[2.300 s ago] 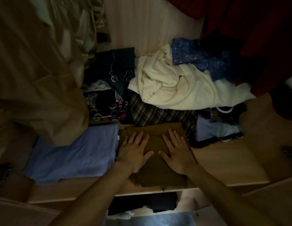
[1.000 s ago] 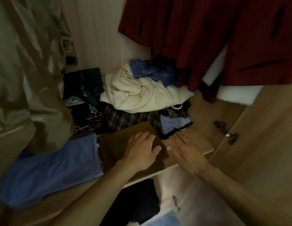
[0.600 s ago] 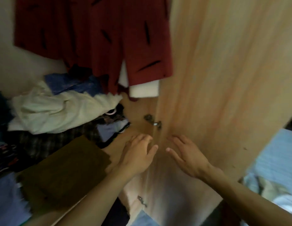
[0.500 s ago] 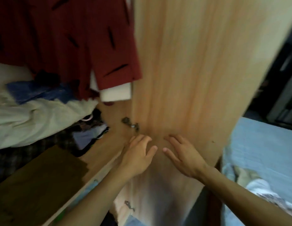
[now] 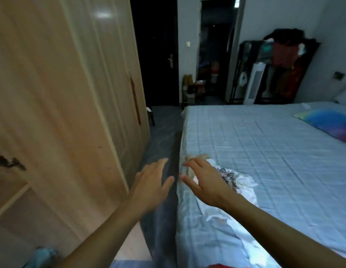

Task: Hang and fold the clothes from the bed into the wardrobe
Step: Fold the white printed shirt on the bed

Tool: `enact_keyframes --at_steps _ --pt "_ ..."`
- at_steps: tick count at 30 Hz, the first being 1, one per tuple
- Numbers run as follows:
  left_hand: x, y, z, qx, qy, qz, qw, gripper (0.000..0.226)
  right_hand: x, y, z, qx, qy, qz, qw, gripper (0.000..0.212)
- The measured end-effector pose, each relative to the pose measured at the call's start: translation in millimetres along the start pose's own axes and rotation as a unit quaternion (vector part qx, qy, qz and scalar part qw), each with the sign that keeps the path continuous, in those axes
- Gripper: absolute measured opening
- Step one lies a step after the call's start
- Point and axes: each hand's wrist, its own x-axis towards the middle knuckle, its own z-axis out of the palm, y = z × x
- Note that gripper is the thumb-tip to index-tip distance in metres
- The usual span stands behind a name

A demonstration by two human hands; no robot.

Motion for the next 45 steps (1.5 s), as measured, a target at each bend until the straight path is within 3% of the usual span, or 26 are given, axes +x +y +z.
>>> enact_keyframes --at_steps 4,7,14,22,26,35,45 --pt "15.8 76.7 55.4 0.021 -0.078 0.023 0.996 0.051 -63.1 73.4 -26.9 0.001 0.001 0.071 0.998 0.046" --pt "28.5 119.3 89.3 0.018 -0.096 0.067 0.993 0.048 -101.3 123.2 -49.6 -0.005 0.022 0.122 0.992 0.042" --pt "48.7 159.0 157.4 0.021 -0.175 0.1 0.979 0.045 -154.2 202.2 -63.1 0.002 0.028 0.253 0.967 0.044" --pt "103.9 140.8 230.5 -0.013 -0.222 0.084 0.971 0.036 -137.4 262.9 -36.3 -0.014 -0.03 0.293 0.955 0.047" --pt "131.7 113.7 268.4 -0.043 -0.253 0.038 0.966 0.034 -101.6 294.6 -11.0 -0.016 -0.062 0.309 0.949 0.048" --pt "135.3 48.0 341.9 -0.012 -0.353 -0.045 0.935 0.039 -47.6 333.4 93.7 0.028 -0.206 0.276 0.938 0.051" --pt "104.0 4.4 431.1 0.005 -0.357 -0.063 0.932 0.045 -71.5 363.9 221.5 0.076 -0.289 0.272 0.915 0.054"
